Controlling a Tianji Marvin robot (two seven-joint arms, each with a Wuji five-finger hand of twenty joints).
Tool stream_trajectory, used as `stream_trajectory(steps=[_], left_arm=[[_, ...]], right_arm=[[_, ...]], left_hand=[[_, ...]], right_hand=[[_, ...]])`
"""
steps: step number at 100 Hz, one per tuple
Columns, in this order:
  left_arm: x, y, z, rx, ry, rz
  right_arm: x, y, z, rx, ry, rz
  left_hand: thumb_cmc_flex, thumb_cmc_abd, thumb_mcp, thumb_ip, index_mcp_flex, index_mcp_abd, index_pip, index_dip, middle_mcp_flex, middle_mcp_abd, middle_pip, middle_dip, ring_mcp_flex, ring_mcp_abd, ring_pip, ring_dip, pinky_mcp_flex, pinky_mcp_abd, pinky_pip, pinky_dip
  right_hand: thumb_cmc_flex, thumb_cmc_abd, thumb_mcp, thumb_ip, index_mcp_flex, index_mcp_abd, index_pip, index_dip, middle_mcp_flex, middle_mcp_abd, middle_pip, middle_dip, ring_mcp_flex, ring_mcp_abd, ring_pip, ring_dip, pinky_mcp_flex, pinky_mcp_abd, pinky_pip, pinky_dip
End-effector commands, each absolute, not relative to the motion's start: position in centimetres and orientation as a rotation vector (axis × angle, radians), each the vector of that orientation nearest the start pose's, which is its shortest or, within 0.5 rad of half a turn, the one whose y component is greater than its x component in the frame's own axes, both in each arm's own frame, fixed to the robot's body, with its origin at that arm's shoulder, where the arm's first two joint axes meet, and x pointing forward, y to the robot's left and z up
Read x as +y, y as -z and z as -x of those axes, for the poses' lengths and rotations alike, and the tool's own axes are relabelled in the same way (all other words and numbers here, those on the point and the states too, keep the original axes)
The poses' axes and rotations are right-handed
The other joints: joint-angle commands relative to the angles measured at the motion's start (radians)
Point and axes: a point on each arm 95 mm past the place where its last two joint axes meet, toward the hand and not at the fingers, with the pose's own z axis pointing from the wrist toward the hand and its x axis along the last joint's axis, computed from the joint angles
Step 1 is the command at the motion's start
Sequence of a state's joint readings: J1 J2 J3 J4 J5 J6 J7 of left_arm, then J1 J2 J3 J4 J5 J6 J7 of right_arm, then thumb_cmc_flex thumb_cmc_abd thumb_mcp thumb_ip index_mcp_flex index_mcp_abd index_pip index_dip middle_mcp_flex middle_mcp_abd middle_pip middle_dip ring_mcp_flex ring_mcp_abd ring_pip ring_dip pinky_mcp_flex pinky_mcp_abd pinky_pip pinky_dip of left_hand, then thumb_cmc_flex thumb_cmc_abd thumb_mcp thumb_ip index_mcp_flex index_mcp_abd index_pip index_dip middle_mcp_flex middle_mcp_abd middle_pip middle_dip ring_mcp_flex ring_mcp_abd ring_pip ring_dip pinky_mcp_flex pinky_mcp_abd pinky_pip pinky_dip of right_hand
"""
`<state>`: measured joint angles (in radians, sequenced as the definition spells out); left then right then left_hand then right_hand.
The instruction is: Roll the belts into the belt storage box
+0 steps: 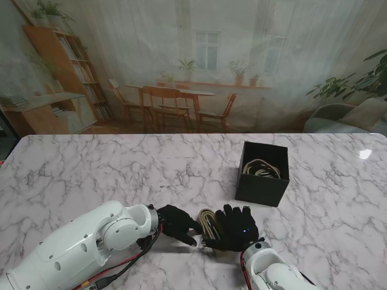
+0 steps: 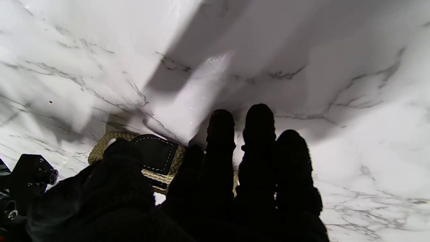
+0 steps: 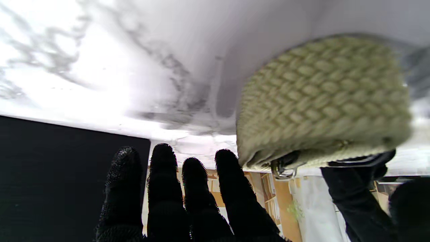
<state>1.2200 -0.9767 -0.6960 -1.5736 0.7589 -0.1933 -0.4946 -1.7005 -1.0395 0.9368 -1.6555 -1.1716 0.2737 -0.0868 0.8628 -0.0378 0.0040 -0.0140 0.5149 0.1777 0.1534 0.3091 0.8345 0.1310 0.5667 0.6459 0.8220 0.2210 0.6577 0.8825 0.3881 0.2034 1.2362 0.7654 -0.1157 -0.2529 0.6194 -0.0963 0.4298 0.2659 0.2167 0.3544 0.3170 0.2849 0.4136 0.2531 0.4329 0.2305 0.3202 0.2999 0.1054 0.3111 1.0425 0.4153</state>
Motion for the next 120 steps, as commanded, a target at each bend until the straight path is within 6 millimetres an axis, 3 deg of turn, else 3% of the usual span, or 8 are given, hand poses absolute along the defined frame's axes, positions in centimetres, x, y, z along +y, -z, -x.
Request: stream_trajectory(steps=[1, 22, 57, 75, 82, 88, 104, 120], left_arm=[[-9.6, 37.2, -36.9, 2.516, 1.256, 1.076], [-9.5, 37.1, -37.0, 2.512, 1.259, 1.082], [-9.6, 37.1, -37.0, 2.516, 1.262, 1.079], [-9.1, 36.7, -36.8, 2.509, 1.26, 1.062], [-8.7, 36.3, -36.6, 2.502, 1.254, 1.046], [-8.2, 35.9, -36.4, 2.491, 1.252, 1.034], [-6.4, 34.3, -35.7, 2.442, 1.244, 0.985], [-4.6, 32.5, -35.0, 2.362, 1.256, 0.906]], right_arm=[[6.5, 39.5, -31.1, 1.676, -1.26, -1.153], [7.5, 39.0, -31.0, 1.678, -1.231, -1.183], [8.3, 39.9, -31.6, 1.68, -1.186, -1.195], [8.4, 40.3, -31.8, 1.666, -1.182, -1.19], [8.3, 40.3, -31.8, 1.657, -1.189, -1.184], [8.3, 40.3, -31.8, 1.653, -1.196, -1.179], [8.1, 40.4, -31.9, 1.648, -1.217, -1.149], [8.1, 40.4, -32.1, 1.63, -1.236, -1.151]], left_hand=[[-0.015, 0.045, -0.028, -0.003, -0.058, -0.012, -0.04, -0.024, -0.052, 0.053, -0.153, -0.078, -0.013, 0.039, -0.011, 0.0, -0.013, -0.003, -0.007, 0.019], [-0.019, 0.047, -0.029, -0.003, -0.066, -0.003, -0.048, -0.035, -0.054, 0.05, -0.155, -0.079, -0.014, 0.037, -0.011, 0.001, -0.015, -0.004, -0.008, 0.02], [-0.018, 0.046, -0.029, -0.003, -0.066, 0.011, -0.047, -0.042, -0.052, 0.049, -0.153, -0.079, -0.013, 0.036, -0.012, 0.001, -0.014, -0.004, -0.008, 0.021], [-0.013, 0.045, -0.028, -0.002, -0.048, 0.015, -0.036, -0.041, -0.05, 0.05, -0.152, -0.079, -0.012, 0.034, -0.014, 0.0, -0.013, -0.005, -0.01, 0.02], [-0.011, 0.046, -0.027, -0.002, -0.023, 0.013, -0.021, -0.035, -0.049, 0.049, -0.152, -0.079, -0.012, 0.033, -0.015, -0.001, -0.012, -0.006, -0.011, 0.02], [-0.008, 0.044, -0.027, -0.002, -0.002, 0.011, -0.009, -0.028, -0.049, 0.049, -0.154, -0.081, -0.013, 0.034, -0.017, -0.002, -0.012, -0.004, -0.013, 0.019], [-0.002, 0.048, -0.028, -0.001, 0.122, -0.002, 0.076, 0.029, -0.038, 0.048, -0.163, -0.087, -0.014, 0.033, -0.032, -0.011, -0.015, -0.002, -0.02, 0.015], [-0.008, 0.05, -0.029, -0.001, 0.156, -0.023, 0.1, 0.094, -0.045, 0.039, -0.218, -0.128, -0.052, 0.034, -0.122, -0.076, -0.06, 0.014, -0.097, -0.019]], right_hand=[[-0.031, 0.005, 0.024, 0.003, -0.042, 0.037, -0.035, 0.029, -0.052, 0.035, -0.025, -0.021, -0.021, 0.046, -0.069, -0.033, -0.029, 0.057, -0.032, -0.018], [0.058, -0.009, 0.005, 0.012, -0.153, 0.003, -0.191, 0.009, -0.075, 0.014, -0.02, -0.027, -0.016, 0.133, -0.134, -0.087, -0.038, 0.157, -0.092, -0.055], [0.375, -0.085, -0.012, 0.069, -0.212, -0.026, -0.115, 0.095, -0.083, 0.008, 0.149, 0.15, 0.069, 0.051, 0.032, 0.039, 0.051, 0.195, 0.005, 0.008], [0.587, -0.13, 0.013, 0.11, -0.214, -0.045, 0.003, 0.161, -0.055, -0.009, 0.286, 0.237, 0.147, -0.012, 0.227, 0.142, 0.139, 0.152, 0.126, 0.081], [0.547, -0.166, 0.193, 0.089, -0.196, -0.027, 0.051, 0.166, -0.038, -0.013, 0.333, 0.265, 0.162, -0.044, 0.305, 0.179, 0.165, 0.119, 0.162, 0.096], [0.534, -0.186, 0.255, 0.071, -0.165, -0.005, 0.058, 0.153, -0.024, -0.013, 0.353, 0.276, 0.169, -0.064, 0.368, 0.21, 0.187, 0.078, 0.201, 0.114], [0.543, -0.254, 0.319, 0.053, -0.063, 0.001, 0.125, 0.15, 0.062, -0.005, 0.411, 0.309, 0.219, -0.084, 0.479, 0.259, 0.266, -0.025, 0.293, 0.158], [0.575, -0.272, 0.363, 0.038, -0.009, -0.077, 0.35, 0.245, 0.155, -0.041, 0.484, 0.351, 0.309, -0.111, 0.547, 0.274, 0.367, -0.082, 0.339, 0.158]])
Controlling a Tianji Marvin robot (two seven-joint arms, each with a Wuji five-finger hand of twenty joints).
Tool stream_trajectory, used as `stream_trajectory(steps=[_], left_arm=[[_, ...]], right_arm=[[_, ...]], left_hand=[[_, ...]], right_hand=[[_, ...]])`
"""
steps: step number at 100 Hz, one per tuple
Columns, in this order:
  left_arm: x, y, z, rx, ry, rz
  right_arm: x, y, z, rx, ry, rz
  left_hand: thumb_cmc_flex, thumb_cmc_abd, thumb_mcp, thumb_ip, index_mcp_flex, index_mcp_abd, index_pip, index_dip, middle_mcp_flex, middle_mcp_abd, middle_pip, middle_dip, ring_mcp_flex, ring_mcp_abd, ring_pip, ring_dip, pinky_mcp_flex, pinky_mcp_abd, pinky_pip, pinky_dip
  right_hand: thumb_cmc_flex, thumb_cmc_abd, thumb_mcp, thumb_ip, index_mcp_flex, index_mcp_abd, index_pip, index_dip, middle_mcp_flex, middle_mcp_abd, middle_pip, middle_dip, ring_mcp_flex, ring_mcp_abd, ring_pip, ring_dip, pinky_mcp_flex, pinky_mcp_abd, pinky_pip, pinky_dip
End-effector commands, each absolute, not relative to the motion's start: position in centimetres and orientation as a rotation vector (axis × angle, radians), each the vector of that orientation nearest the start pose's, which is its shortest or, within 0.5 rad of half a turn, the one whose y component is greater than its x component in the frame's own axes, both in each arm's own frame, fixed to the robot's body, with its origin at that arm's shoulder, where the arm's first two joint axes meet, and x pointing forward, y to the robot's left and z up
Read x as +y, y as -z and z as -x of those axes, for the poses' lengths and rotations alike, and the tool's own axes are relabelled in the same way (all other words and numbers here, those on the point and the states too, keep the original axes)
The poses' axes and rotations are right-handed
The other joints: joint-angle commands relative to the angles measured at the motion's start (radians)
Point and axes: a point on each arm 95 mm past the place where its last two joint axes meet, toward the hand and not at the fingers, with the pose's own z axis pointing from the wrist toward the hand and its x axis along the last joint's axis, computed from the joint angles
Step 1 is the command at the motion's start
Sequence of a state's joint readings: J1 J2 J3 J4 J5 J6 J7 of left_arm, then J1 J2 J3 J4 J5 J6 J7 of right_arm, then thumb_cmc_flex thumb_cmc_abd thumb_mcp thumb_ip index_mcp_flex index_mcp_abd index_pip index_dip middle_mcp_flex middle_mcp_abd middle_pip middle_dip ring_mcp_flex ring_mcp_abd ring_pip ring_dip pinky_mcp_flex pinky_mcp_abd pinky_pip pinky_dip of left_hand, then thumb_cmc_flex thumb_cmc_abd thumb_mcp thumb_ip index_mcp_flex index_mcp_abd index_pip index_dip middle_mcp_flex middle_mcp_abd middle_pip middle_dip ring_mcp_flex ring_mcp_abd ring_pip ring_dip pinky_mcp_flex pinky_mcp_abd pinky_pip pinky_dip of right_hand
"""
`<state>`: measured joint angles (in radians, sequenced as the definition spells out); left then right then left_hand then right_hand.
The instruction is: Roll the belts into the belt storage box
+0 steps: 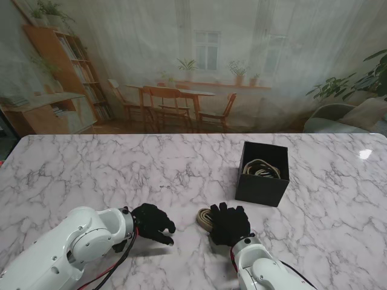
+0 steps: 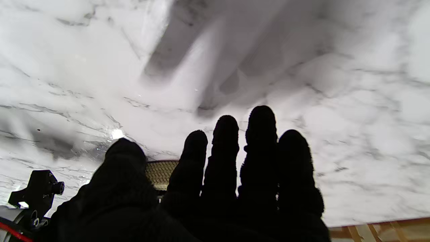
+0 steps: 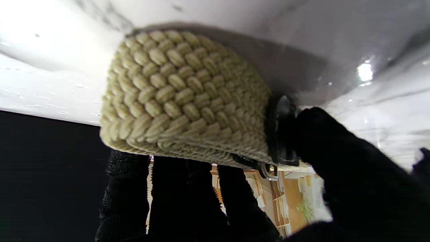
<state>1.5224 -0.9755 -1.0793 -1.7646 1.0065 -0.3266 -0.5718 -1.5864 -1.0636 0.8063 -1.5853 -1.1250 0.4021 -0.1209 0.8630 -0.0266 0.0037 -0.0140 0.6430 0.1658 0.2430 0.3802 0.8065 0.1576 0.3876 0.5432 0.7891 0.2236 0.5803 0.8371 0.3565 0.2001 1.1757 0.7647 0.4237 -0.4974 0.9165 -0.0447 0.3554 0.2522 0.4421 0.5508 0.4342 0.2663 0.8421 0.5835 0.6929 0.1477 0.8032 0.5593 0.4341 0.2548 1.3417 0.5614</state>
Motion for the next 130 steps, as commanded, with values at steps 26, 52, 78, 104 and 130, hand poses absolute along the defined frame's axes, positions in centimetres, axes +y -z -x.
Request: stream_trajectory(steps=[26, 52, 78, 104, 130], left_arm=[[-1.9, 30.2, -34.6, 2.205, 1.289, 0.794], [0.6, 28.8, -35.4, 2.03, 1.301, 0.782], [2.9, 29.4, -36.6, 1.878, 1.282, 0.841], [4.0, 30.6, -37.7, 1.806, 1.249, 0.892], [4.3, 31.3, -38.3, 1.791, 1.219, 0.9]], right_arm=[[8.0, 40.4, -32.3, 1.603, -1.267, -1.151], [7.7, 39.7, -32.4, 1.546, -1.335, -1.102], [7.2, 37.5, -32.1, 1.488, -1.415, -1.045], [6.6, 33.1, -32.0, 1.408, -1.513, -0.954], [4.5, 28.6, -33.2, 1.299, -1.568, -0.837]], left_hand=[[-0.017, 0.035, -0.03, -0.001, 0.035, -0.039, 0.005, 0.037, -0.03, -0.006, -0.084, -0.064, -0.05, 0.016, -0.128, -0.102, -0.078, 0.032, -0.131, -0.065], [-0.016, 0.031, -0.029, -0.001, 0.045, -0.042, 0.008, 0.042, -0.026, -0.006, -0.091, -0.069, -0.049, 0.015, -0.137, -0.112, -0.08, 0.034, -0.138, -0.068], [-0.012, 0.031, -0.028, -0.001, 0.053, -0.046, 0.017, 0.052, -0.027, -0.013, -0.091, -0.069, -0.052, 0.008, -0.145, -0.12, -0.103, 0.057, -0.166, -0.079], [-0.01, 0.032, -0.029, -0.001, 0.048, -0.054, 0.018, 0.061, -0.088, -0.009, -0.135, -0.1, -0.113, 0.009, -0.233, -0.192, -0.157, 0.082, -0.289, -0.133], [-0.013, 0.033, -0.029, -0.001, 0.048, -0.065, 0.036, 0.081, -0.213, 0.012, -0.21, -0.166, -0.206, 0.013, -0.299, -0.265, -0.197, 0.071, -0.362, -0.171]], right_hand=[[0.135, -0.038, 0.165, -0.034, 0.076, -0.132, 0.384, 0.065, 0.131, -0.058, 0.124, 0.052, 0.182, -0.075, 0.129, 0.024, 0.225, -0.111, 0.07, -0.017], [0.341, -0.13, 0.206, -0.209, 0.141, -0.252, 0.643, -0.138, 0.314, -0.091, 0.156, 0.066, 0.343, -0.134, 0.215, 0.041, 0.412, -0.181, 0.122, -0.033], [0.392, -0.169, 0.247, -0.207, 0.255, -0.353, 0.712, -0.15, 0.437, -0.133, 0.161, 0.09, 0.437, -0.154, 0.242, 0.042, 0.483, -0.18, 0.137, -0.03], [0.4, -0.178, 0.25, -0.209, 0.275, -0.357, 0.713, -0.152, 0.457, -0.132, 0.151, 0.097, 0.45, -0.152, 0.241, 0.052, 0.49, -0.171, 0.138, -0.028], [0.405, -0.18, 0.249, -0.208, 0.288, -0.358, 0.711, -0.151, 0.465, -0.133, 0.145, 0.105, 0.454, -0.147, 0.24, 0.06, 0.491, -0.16, 0.137, -0.027]])
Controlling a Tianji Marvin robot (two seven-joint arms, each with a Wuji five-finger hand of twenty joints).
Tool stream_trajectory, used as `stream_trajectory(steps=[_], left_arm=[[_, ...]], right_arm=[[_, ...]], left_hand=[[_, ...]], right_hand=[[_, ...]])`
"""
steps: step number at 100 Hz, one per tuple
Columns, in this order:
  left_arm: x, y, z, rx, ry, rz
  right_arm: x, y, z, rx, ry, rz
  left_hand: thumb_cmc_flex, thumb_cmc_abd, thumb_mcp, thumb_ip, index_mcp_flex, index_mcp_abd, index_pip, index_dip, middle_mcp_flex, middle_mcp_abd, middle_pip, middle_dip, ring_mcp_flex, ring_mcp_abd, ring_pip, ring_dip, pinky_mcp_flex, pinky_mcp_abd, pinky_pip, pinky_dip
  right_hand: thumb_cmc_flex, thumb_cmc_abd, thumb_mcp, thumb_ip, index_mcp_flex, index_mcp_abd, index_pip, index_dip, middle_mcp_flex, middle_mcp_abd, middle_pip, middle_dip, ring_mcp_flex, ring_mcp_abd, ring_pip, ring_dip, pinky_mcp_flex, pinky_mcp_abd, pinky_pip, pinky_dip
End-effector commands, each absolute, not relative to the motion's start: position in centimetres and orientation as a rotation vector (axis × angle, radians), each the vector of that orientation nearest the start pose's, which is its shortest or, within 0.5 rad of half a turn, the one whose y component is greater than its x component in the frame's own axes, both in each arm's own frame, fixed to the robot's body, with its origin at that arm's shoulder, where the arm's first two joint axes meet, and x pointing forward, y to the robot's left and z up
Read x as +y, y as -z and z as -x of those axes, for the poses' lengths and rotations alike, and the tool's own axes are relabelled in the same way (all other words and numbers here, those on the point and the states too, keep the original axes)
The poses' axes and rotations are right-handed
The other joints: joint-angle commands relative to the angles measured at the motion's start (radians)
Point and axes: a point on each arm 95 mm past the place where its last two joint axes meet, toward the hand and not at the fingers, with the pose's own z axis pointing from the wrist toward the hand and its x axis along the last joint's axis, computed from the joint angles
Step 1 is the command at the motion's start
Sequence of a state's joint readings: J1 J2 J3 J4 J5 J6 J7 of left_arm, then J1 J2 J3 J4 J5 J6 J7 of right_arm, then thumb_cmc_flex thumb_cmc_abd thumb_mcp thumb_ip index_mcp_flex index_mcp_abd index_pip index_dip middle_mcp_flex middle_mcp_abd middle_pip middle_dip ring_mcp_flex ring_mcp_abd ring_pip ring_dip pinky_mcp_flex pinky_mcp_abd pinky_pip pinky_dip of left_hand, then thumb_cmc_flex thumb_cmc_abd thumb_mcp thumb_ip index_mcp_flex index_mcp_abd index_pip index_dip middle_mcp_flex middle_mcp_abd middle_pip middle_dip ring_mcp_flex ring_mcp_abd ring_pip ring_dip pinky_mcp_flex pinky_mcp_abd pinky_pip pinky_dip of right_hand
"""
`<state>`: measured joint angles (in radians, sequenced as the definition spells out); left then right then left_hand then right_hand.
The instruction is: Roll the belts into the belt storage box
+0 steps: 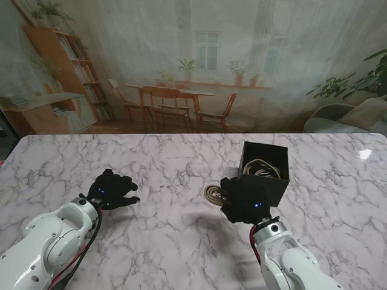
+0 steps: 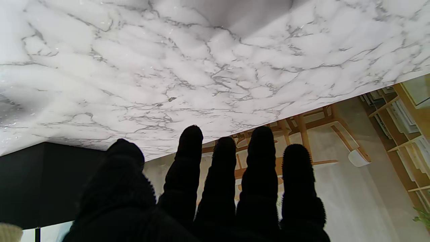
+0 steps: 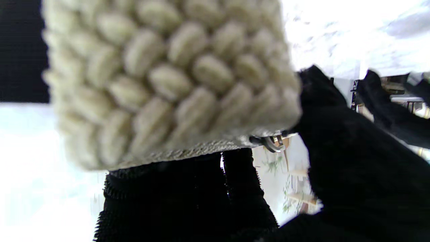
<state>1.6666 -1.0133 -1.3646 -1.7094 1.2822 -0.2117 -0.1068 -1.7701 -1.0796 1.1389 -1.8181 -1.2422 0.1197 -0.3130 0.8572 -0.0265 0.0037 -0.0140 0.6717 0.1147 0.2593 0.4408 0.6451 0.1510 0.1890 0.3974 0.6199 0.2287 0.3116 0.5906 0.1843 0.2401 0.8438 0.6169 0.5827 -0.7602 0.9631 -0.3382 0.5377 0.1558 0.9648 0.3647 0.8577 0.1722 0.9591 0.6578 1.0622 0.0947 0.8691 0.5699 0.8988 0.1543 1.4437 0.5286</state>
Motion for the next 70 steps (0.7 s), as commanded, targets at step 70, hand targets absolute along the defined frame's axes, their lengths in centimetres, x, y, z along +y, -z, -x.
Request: stream_trajectory(steps=[70], left_arm=[[4.9, 31.3, -38.3, 1.771, 1.208, 0.891]], right_arm=[[-3.2, 20.6, -40.1, 1.191, -1.448, -0.655]], left_hand=[[-0.013, 0.034, -0.029, -0.001, 0.012, -0.02, 0.056, 0.067, -0.093, 0.021, -0.026, -0.041, -0.059, 0.004, -0.029, -0.034, -0.043, 0.043, -0.048, -0.02]], right_hand=[[0.248, 0.076, 0.201, 0.088, 0.128, -0.278, 0.178, 0.039, 0.047, -0.046, 0.01, 0.037, 0.082, -0.087, 0.158, 0.056, 0.018, -0.041, 0.024, 0.007]])
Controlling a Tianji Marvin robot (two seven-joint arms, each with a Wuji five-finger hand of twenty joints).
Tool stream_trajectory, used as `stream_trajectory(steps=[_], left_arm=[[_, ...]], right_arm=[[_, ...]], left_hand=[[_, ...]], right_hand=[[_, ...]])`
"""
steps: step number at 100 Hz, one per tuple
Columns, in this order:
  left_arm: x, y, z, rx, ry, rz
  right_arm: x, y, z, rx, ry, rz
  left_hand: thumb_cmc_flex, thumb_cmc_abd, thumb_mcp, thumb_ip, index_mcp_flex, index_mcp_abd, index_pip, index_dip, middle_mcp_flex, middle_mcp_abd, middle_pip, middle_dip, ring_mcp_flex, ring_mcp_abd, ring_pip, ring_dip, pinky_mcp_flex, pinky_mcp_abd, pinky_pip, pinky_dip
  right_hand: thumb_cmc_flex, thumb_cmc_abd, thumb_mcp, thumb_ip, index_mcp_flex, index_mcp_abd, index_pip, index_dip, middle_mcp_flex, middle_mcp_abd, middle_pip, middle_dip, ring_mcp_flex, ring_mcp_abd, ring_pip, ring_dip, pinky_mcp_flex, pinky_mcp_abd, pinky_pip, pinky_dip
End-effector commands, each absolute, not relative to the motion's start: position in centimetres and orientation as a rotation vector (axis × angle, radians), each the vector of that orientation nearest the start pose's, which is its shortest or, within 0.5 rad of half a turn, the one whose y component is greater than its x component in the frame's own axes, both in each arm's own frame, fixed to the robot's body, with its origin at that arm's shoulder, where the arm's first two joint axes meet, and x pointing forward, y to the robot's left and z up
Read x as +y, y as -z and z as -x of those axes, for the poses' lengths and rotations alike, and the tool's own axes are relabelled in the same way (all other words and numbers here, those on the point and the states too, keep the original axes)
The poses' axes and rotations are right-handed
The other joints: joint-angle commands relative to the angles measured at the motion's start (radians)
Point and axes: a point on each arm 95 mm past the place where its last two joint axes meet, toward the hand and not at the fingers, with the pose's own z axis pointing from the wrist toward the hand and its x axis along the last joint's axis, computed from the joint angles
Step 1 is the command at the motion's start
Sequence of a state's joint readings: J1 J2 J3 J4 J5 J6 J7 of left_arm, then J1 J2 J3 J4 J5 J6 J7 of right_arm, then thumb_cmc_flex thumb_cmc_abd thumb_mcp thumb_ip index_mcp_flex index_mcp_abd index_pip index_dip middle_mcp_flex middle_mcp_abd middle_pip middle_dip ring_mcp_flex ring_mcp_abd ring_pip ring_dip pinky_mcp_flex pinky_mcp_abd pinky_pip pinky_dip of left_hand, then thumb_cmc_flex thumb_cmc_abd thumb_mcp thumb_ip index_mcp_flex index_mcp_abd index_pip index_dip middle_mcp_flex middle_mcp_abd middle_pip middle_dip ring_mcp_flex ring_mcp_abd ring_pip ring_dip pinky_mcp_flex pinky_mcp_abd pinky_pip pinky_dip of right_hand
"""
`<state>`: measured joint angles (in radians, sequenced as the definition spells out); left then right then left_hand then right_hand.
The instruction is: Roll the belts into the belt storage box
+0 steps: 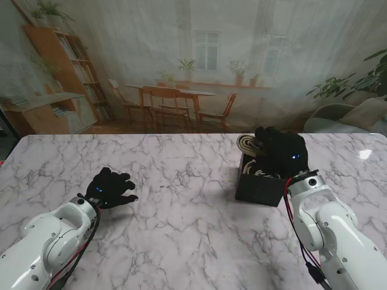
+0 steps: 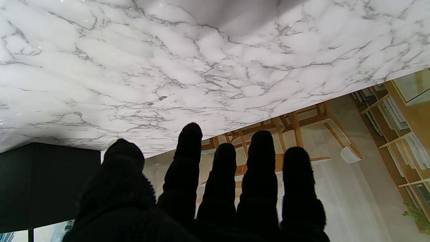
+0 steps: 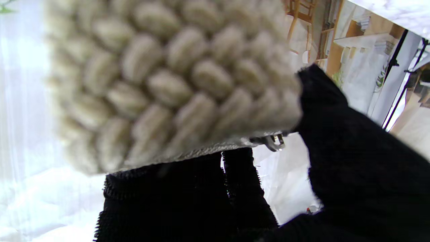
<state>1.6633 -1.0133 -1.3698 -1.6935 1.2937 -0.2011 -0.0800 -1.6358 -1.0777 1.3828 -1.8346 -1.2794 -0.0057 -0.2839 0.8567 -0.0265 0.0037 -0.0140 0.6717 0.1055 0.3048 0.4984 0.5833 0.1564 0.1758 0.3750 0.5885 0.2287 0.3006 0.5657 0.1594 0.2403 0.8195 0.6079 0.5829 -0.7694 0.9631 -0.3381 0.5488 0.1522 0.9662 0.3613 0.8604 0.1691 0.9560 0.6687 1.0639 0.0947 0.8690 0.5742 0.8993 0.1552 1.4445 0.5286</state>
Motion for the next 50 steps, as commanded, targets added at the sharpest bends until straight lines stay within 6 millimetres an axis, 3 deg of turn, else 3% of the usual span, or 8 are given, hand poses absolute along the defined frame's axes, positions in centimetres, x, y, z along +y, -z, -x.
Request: stream_trajectory(steps=[1, 23, 50], left_arm=[[4.9, 31.3, -38.3, 1.771, 1.208, 0.891], [5.0, 31.3, -38.3, 1.765, 1.205, 0.892], [5.2, 31.3, -38.3, 1.755, 1.206, 0.893]], right_arm=[[-3.3, 20.6, -40.3, 1.195, -1.445, -0.654], [-4.3, 21.9, -43.1, 1.276, -1.359, -0.641], [-4.5, 23.1, -45.0, 1.362, -1.288, -0.628]], left_hand=[[-0.014, 0.033, -0.03, -0.001, 0.012, -0.011, 0.01, 0.01, -0.032, 0.016, -0.013, -0.019, -0.028, 0.004, -0.018, -0.009, -0.017, 0.042, -0.024, -0.01], [-0.013, 0.034, -0.03, -0.001, 0.011, -0.01, 0.008, 0.011, -0.029, 0.015, -0.011, -0.019, -0.028, 0.004, -0.016, -0.008, -0.018, 0.041, -0.024, -0.008], [-0.009, 0.033, -0.028, -0.001, 0.035, -0.005, 0.052, 0.041, -0.018, 0.012, -0.003, -0.014, -0.023, 0.003, -0.01, -0.004, -0.018, 0.044, -0.019, -0.003]], right_hand=[[0.248, 0.085, 0.201, 0.088, 0.117, -0.276, 0.176, 0.042, 0.045, -0.043, 0.013, 0.026, 0.08, -0.087, 0.157, 0.052, 0.016, -0.042, 0.023, 0.006], [0.247, 0.086, 0.199, 0.088, 0.134, -0.297, 0.174, 0.043, 0.052, -0.056, -0.003, 0.024, 0.086, -0.089, 0.141, 0.05, 0.017, -0.045, 0.015, 0.005], [0.247, 0.084, 0.199, 0.088, 0.154, -0.315, 0.171, 0.038, 0.061, -0.065, -0.014, 0.026, 0.091, -0.087, 0.129, 0.053, 0.017, -0.046, 0.013, 0.005]])
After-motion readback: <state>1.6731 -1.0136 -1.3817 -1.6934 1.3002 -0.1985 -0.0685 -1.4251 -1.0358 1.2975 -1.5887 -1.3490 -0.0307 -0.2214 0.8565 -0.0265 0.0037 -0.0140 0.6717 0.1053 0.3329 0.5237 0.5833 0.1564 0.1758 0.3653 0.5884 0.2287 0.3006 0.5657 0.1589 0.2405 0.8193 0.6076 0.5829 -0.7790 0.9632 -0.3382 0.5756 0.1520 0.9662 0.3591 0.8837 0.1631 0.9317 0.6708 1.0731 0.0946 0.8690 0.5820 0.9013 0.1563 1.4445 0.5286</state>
